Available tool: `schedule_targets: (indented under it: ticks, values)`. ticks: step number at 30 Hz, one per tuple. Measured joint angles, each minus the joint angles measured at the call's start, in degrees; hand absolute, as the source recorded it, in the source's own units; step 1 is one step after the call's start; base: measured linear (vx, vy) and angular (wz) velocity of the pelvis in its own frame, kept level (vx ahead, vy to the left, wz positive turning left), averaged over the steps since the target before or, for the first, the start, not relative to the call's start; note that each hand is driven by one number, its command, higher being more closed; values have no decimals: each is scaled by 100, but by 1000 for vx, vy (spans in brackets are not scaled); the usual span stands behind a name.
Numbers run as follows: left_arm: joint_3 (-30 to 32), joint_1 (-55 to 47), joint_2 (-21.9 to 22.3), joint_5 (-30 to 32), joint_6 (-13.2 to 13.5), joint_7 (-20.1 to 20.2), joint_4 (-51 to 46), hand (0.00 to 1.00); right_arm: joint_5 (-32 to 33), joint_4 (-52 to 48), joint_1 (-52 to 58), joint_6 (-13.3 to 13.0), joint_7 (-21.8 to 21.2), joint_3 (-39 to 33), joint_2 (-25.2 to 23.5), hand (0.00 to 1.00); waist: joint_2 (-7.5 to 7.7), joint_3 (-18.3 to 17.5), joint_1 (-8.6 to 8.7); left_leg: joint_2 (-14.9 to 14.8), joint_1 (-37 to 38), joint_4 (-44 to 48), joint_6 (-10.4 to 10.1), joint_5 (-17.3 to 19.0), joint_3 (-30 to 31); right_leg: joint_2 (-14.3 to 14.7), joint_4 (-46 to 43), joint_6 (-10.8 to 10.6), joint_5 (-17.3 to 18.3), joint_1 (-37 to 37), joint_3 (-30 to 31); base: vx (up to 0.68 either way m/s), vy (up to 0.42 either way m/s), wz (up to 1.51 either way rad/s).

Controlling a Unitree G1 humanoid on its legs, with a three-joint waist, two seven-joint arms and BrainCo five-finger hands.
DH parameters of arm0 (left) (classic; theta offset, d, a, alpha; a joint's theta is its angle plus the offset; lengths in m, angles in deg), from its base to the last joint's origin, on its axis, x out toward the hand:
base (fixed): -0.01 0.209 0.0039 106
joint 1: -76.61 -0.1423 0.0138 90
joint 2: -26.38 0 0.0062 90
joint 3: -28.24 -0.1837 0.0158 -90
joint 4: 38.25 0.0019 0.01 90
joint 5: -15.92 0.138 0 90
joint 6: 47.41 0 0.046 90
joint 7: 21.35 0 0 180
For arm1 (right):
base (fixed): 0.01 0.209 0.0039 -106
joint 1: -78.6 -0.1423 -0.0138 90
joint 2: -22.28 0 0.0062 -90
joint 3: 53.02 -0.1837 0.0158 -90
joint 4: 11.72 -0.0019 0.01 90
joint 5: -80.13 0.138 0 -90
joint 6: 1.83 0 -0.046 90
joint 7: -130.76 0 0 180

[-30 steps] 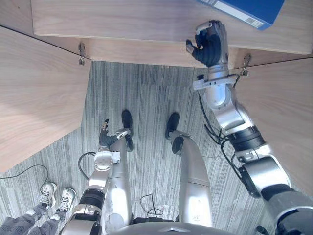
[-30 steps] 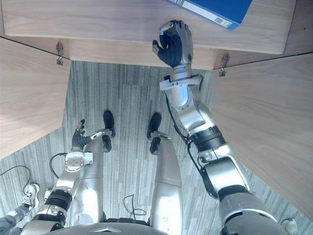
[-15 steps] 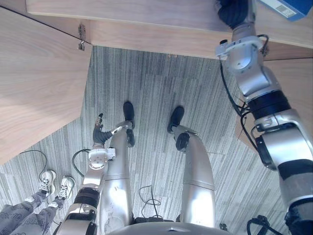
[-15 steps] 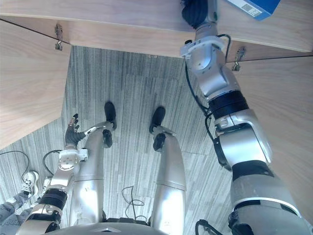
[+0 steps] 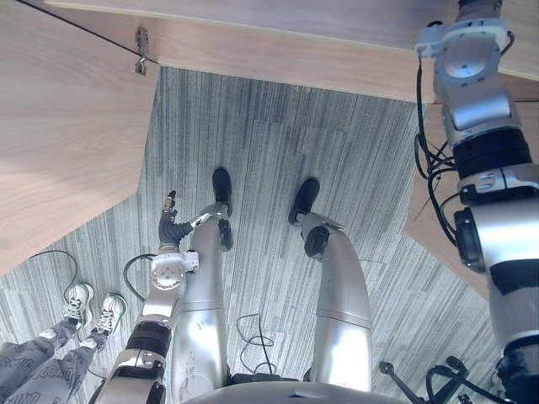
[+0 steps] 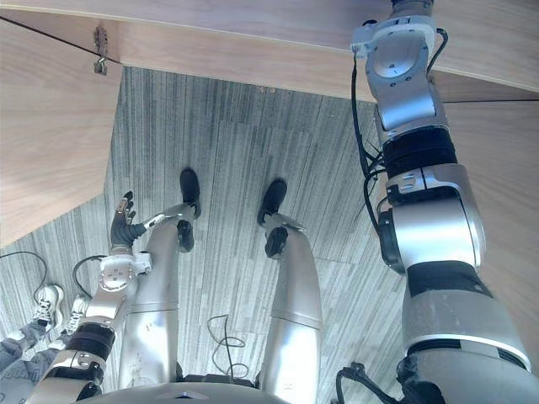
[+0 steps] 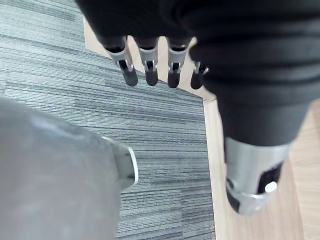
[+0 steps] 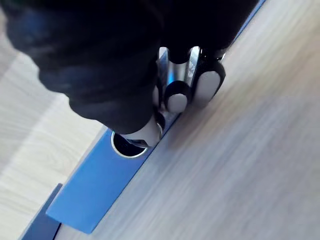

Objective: Walk over to the cabinet, pick up the folder, carry it to the office cabinet, place the folder inside the office cabinet, then close the office cabinet door

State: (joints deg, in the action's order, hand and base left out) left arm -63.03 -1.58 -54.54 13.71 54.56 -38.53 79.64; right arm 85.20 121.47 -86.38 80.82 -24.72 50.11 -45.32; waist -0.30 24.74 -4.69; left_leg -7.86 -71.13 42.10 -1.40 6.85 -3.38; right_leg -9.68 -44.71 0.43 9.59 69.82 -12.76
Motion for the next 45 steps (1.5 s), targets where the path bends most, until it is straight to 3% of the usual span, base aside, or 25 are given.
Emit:
schedule_targets:
  ticks: [10, 17, 21, 25, 27, 34, 37, 42, 43, 45]
  values:
    - [127, -1, 24, -45, -190, -20, 3, 0, 690, -382, 467, 36, 305, -855, -664, 100, -1, -1, 23, -151, 150, 158, 33, -16, -129, 130, -10, 27, -97, -106, 103, -8, -9, -9]
    - [139, -37, 326, -38, -399, 15, 50, 0, 603, -2440, 2495, 213, 501, -1170, -1669, 100, 0, -1, 151, -314, 763, 284, 30, 136, -194, 286, -2, 7, -65, -696, 188, -37, -22, -14]
    - [102, -249, 522, 11, -490, 49, 196, 0, 354, -3822, 3949, 197, 569, -1148, -2150, 100, 3, -2, 199, -354, 1621, 66, 55, 231, -378, 335, 253, -18, -83, -1459, 270, -23, -7, -17]
    - [136, -630, 524, 71, -546, 124, 230, 0, -112, -4719, 5313, 98, 398, -895, -2369, 100, 98, -153, 209, -411, 2444, -340, 12, 294, -553, 334, 816, -36, -160, -2263, 129, 50, 34, -25]
    - [129, -863, 556, 153, -605, 151, 419, 0, -573, -5174, 6337, -60, 116, -481, -2523, 100, 166, -378, 279, -446, 3120, -654, 10, 284, -692, 366, 1262, -90, -290, -2955, 64, 139, 50, -18]
    - [104, -1229, 599, 642, -638, 308, 992, 0, -1421, -4894, 7867, -333, -700, 164, -3092, 100, 260, -1115, 350, -255, 4584, -1728, -41, 159, -1021, 416, 2270, -174, -547, -4238, 217, 145, 24, -11]
    - [64, -1236, 458, 824, -658, 388, 1604, 0, -1755, -3761, 7851, -353, -962, 218, -3092, 100, 240, -1314, 451, -96, 5153, -2367, -72, -56, -1122, 490, 3063, -243, -908, -4815, 312, 116, 26, -16]
    - [-6, -1293, 240, 1048, -684, 522, 2066, 0, -2289, -2155, 7817, -172, -1176, -8, -3073, 100, 206, -1431, 486, 103, 5924, -3030, -48, -240, -1313, 550, 4193, -342, -1475, -5691, 525, 48, 41, -18]
    - [-6, -1320, 234, 1080, -687, 529, 2104, 0, -2331, -2016, 7820, -140, -1190, -33, -3072, 0, 207, -1488, 481, 118, 5982, -3064, -44, -242, -1349, 549, 4285, -353, -1523, -5760, 561, 23, 34, -19]
    - [-7, -1373, 225, 1157, -687, 552, 2295, 0, -2347, -1428, 7859, -98, -1189, -114, -3076, 0, 202, -1691, 505, 181, 6139, -3142, -39, -245, -1385, 522, 4561, -387, -1655, -5984, 599, 20, 34, -10]
